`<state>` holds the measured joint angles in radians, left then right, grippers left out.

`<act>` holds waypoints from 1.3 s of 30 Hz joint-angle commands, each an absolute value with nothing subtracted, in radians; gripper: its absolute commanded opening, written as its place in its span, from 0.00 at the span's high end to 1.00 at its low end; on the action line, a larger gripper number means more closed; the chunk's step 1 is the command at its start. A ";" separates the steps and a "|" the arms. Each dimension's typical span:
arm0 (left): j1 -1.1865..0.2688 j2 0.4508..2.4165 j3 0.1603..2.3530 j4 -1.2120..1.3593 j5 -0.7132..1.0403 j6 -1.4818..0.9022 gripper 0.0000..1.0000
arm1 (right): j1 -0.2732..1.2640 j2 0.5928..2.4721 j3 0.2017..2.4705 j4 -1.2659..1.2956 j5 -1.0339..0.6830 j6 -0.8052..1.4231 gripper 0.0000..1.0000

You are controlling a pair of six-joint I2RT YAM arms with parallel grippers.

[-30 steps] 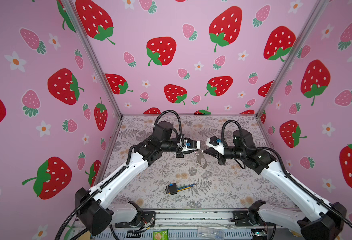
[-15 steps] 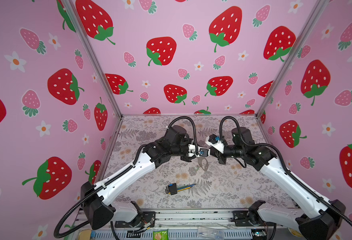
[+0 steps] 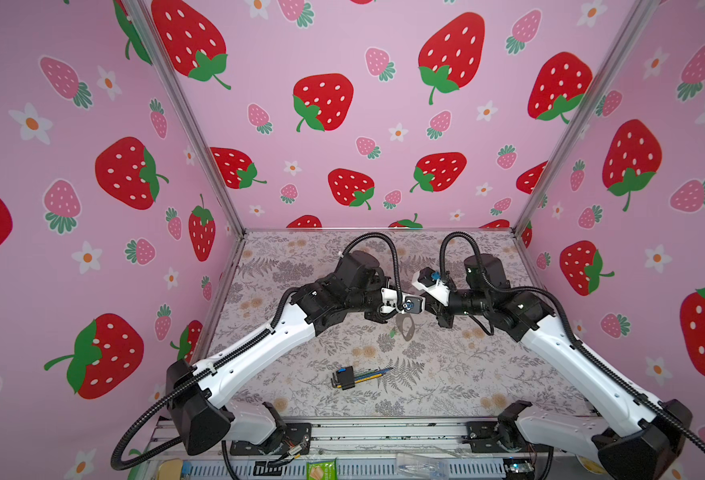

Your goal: Put the keys on the keyring

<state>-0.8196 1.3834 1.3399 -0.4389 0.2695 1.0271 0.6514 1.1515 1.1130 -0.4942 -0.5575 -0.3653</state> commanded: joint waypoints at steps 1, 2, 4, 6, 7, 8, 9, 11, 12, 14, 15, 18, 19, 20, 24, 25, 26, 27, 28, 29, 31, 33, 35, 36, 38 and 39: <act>-0.827 1.397 1.387 -0.455 0.282 1.032 0.77 | 0.647 1.147 1.132 -0.466 -0.564 -0.352 1.00; -0.827 1.399 1.387 -0.455 0.282 1.031 0.77 | 0.647 1.148 1.132 -0.463 -0.562 -0.352 1.00; -0.829 1.404 1.388 -0.455 0.276 1.029 0.77 | 0.647 1.147 1.131 -0.460 -0.564 -0.350 1.00; -0.829 1.407 1.388 -0.456 0.269 1.025 0.78 | 0.647 1.142 1.128 -0.454 -0.564 -0.351 1.00; -0.829 1.408 1.388 -0.454 0.265 1.023 0.79 | 0.647 1.140 1.126 -0.449 -0.563 -0.349 1.00; -0.829 1.411 1.390 -0.455 0.262 1.021 0.79 | 0.647 1.137 1.123 -0.444 -0.564 -0.348 1.00; -0.828 1.414 1.393 -0.458 0.259 1.020 0.80 | 0.647 1.134 1.121 -0.438 -0.563 -0.346 1.00; -0.829 1.419 1.394 -0.461 0.258 1.020 0.81 | 0.647 1.129 1.118 -0.428 -0.561 -0.345 1.00; -0.829 1.420 1.396 -0.461 0.256 1.020 0.82 | 0.647 1.128 1.116 -0.426 -0.561 -0.344 1.00; -0.829 1.423 1.398 -0.461 0.256 1.020 0.84 | 0.647 1.124 1.112 -0.420 -0.561 -0.346 1.00; -0.828 1.423 1.399 -0.462 0.256 1.020 0.85 | 0.648 1.124 1.109 -0.421 -0.560 -0.347 1.00; -0.829 1.426 1.403 -0.462 0.258 1.019 0.88 | 0.649 1.122 1.103 -0.417 -0.559 -0.352 1.00; -0.829 1.428 1.405 -0.462 0.258 1.019 0.90 | 0.649 1.120 1.101 -0.415 -0.557 -0.352 1.00; -0.828 1.430 1.407 -0.462 0.258 1.019 0.92 | 0.649 1.117 1.099 -0.410 -0.554 -0.352 1.00; -0.829 1.434 1.409 -0.465 0.258 1.016 1.00 | 0.649 1.102 1.088 -0.387 -0.549 -0.353 1.00; -0.830 1.436 1.411 -0.466 0.258 1.013 1.00 | 0.649 1.098 1.084 -0.378 -0.549 -0.350 1.00; -0.828 1.437 1.413 -0.466 0.260 1.011 1.00 | 0.649 1.095 1.079 -0.370 -0.547 -0.350 1.00; -0.830 1.438 1.414 -0.465 0.262 1.004 1.00 | 0.649 1.094 1.074 -0.363 -0.542 -0.345 1.00; -0.828 1.440 1.416 -0.464 0.265 0.997 1.00 | 0.649 1.090 1.068 -0.356 -0.538 -0.344 1.00; -0.828 1.442 1.419 -0.464 0.271 0.985 1.00 | 0.649 1.087 1.062 -0.353 -0.530 -0.343 0.97; -0.818 1.439 1.419 -0.454 0.294 0.954 1.00 | 0.649 1.075 1.045 -0.343 -0.494 -0.344 0.87; -0.799 1.431 1.413 -0.436 0.335 0.918 1.00 | 0.646 1.053 1.019 -0.336 -0.463 -0.345 0.77; -0.771 1.418 1.400 -0.403 0.404 0.862 1.00 | 0.643 1.020 0.981 -0.296 -0.447 -0.339 0.70; -0.759 1.410 1.391 -0.384 0.432 0.839 1.00 | 0.640 1.005 0.965 -0.282 -0.445 -0.333 0.69; -0.736 1.396 1.374 -0.347 0.488 0.794 1.00 | 0.637 0.984 0.936 -0.252 -0.449 -0.318 0.65; -0.727 1.390 1.368 -0.334 0.513 0.781 1.00 | 0.637 0.979 0.928 -0.246 -0.449 -0.313 0.65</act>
